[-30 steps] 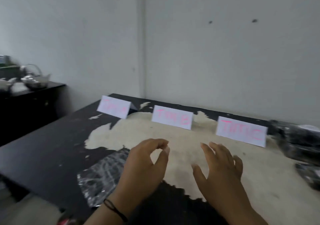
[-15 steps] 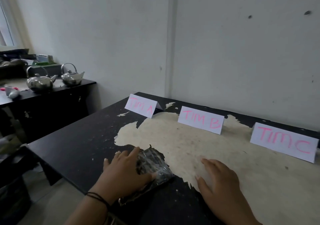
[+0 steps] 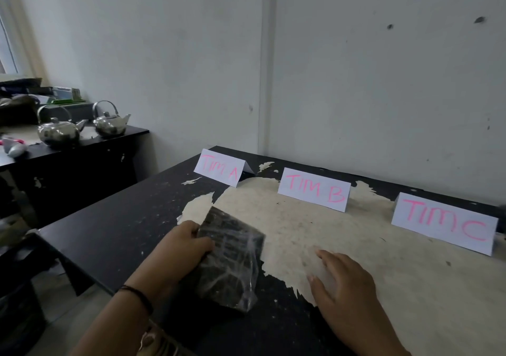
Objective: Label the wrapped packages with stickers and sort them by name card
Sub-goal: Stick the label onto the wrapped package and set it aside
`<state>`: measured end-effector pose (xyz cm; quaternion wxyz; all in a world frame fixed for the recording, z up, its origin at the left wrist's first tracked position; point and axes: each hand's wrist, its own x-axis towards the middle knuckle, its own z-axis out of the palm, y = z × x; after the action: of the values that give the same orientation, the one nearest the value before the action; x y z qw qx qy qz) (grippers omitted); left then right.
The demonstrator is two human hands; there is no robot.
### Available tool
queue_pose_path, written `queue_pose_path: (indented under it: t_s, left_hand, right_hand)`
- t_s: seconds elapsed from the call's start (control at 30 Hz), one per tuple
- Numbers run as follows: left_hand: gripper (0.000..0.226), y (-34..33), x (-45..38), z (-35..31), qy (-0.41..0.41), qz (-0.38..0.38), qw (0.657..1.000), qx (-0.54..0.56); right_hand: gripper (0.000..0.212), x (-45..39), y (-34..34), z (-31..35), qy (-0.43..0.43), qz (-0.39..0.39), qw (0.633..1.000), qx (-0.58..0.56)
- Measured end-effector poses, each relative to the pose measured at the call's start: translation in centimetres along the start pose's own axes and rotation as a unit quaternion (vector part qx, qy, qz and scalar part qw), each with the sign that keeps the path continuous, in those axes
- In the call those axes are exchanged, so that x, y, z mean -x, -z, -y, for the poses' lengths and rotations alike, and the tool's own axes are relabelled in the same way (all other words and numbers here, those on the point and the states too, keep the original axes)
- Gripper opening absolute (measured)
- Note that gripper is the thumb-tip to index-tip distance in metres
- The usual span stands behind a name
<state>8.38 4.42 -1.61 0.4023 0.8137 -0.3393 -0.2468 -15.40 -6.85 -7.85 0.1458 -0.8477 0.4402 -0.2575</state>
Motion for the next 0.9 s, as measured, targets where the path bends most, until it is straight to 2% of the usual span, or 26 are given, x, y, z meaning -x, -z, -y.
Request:
queue_pose_path:
  t_s: [0.07,0.13,0.3,0.47,0.5,0.57,0.6,0.8,0.9]
  left_hand:
    - [0.012,-0.5,0.4,-0.3,0.008,0.008,0.986,0.165]
    - [0.012,-1.6,1.1,-0.7,0.009,0.026,0.949,0.315]
    - [0.015,-5.3,2.0,-1.4,0.015,0.053,0.903,0.427]
    - [0.020,-8.4,2.7,-1.2,-0.008,0.075,0.889,0.452]
    - [0.020,-8.7,2.9,-1.2,-0.021,0.079,0.890,0.450]
    - [0.019,-9.1,3.1,-1.2,-0.047,0.080,0.889,0.448]
    - [0.019,-9.2,3.1,-1.1,-0.057,0.077,0.892,0.442]
    - [0.016,-9.2,3.7,-1.0,-0.104,0.086,0.926,0.353]
    - [0.014,-9.3,3.8,-1.0,-0.124,0.097,0.930,0.333]
  right_hand:
    - [0.064,0.1,0.2,0.2,0.003,-0.004,1.000,-0.024]
    - [0.071,0.2,0.5,0.5,0.010,-0.021,0.997,-0.078]
    - [0.062,1.0,2.0,1.4,-0.035,0.010,0.967,-0.251]
    - [0.063,1.5,2.3,0.8,-0.072,0.058,0.945,-0.314]
    - [0.055,1.5,2.3,0.9,-0.081,0.069,0.941,-0.321]
    - [0.026,1.4,2.7,1.0,-0.103,0.082,0.929,-0.346]
    - [0.020,1.2,2.9,1.0,-0.109,0.095,0.921,-0.362]
    - [0.013,0.9,4.5,0.4,-0.133,0.115,0.893,-0.414]
    - [0.012,1.4,5.3,-0.2,-0.154,0.108,0.887,-0.421]
